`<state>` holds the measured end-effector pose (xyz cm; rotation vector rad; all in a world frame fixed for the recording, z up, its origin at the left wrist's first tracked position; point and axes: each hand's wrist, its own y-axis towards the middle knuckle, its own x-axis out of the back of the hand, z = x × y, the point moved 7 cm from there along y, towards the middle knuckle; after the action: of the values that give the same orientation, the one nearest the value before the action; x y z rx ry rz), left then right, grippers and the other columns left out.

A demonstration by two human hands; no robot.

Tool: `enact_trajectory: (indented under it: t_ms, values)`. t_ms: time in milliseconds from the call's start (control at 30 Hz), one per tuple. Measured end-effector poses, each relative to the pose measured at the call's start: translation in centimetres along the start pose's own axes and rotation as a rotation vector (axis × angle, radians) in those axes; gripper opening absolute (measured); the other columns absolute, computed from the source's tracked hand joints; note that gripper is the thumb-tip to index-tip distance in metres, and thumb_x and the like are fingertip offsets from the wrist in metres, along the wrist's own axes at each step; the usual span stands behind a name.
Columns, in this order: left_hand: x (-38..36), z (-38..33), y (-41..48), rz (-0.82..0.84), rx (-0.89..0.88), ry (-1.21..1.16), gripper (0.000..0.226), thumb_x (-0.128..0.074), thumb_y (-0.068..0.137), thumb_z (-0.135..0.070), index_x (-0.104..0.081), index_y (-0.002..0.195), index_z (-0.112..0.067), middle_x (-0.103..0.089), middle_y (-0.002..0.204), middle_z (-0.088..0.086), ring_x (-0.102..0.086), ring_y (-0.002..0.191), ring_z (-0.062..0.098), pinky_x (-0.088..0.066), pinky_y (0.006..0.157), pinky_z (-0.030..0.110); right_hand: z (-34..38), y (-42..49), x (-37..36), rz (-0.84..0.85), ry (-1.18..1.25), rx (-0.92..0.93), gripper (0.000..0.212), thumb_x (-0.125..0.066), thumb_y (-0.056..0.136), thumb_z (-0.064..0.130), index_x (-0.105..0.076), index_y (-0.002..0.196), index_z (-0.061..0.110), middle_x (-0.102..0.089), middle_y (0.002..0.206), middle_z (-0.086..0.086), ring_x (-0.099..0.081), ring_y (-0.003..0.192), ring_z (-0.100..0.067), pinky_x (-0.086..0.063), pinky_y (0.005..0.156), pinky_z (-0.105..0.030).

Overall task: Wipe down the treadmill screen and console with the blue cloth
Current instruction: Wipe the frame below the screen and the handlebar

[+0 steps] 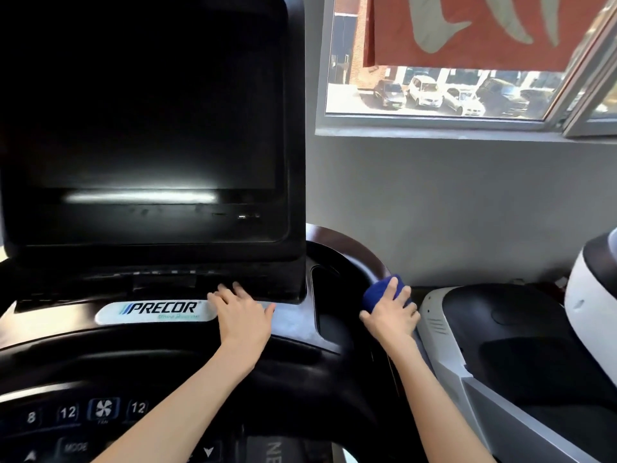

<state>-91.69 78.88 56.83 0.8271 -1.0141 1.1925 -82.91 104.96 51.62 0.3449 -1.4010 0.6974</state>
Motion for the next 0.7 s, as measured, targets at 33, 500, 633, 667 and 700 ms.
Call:
enact_trajectory:
  t_ms: [33,500,633,667,700]
  values:
    - [0.0,0.3,0.0,-0.006,0.016,-0.025,0.081,-0.022,0.096,-0.058,-0.026,0.142,0.008,-0.036,0.143,0.030,-0.029,0.135,0.041,-0.020,0.112,0.052,-0.4,-0.3,-0.2,-0.015,-0.012,0.014,0.102,-0.062,0.080,0.049,0.004,0.147,0.011,-0.004,0.151,-0.020,-0.027,0.131,-0.041,-0.026,0.108,-0.046]
    - [-0.3,1.5,1.8,0.004,-0.021,-0.107,0.064,-0.026,0.097,-0.051,-0.050,0.132,-0.002,-0.060,0.124,0.020,-0.044,0.127,0.032,-0.039,0.095,0.036,10.6,9.5,1.2,0.089,0.102,0.373,0.104,-0.062,0.077,0.062,-0.002,0.150,0.018,-0.003,0.157,-0.005,-0.006,0.142,-0.037,-0.004,0.114,-0.048]
    - [0.4,1.1,2.2,0.008,-0.070,-0.098,0.056,-0.028,0.098,-0.048,-0.067,0.107,-0.009,-0.067,0.109,0.012,-0.051,0.117,0.034,-0.039,0.090,0.038,17.0,9.6,1.3,0.129,0.074,0.630,0.095,-0.063,0.081,0.051,-0.005,0.151,0.023,-0.002,0.158,-0.001,-0.002,0.144,-0.034,-0.003,0.116,-0.044]
    - [0.5,1.0,2.3,0.004,-0.076,-0.099,0.055,-0.028,0.098,-0.048,-0.069,0.103,-0.011,-0.068,0.108,0.011,-0.051,0.117,0.035,-0.039,0.091,0.039,18.1,9.5,1.3,0.143,0.067,0.701,0.092,-0.064,0.082,0.047,-0.006,0.151,0.023,-0.003,0.158,-0.001,-0.003,0.144,-0.033,-0.004,0.116,-0.043]
    - [0.7,1.0,2.3,-0.003,-0.076,-0.105,0.055,-0.028,0.098,-0.048,-0.070,0.101,-0.012,-0.068,0.107,0.010,-0.051,0.117,0.034,-0.038,0.092,0.039,18.8,9.5,1.4,0.154,0.064,0.760,0.090,-0.064,0.083,0.044,-0.007,0.150,0.023,-0.004,0.158,0.000,-0.004,0.144,-0.032,-0.004,0.116,-0.043]
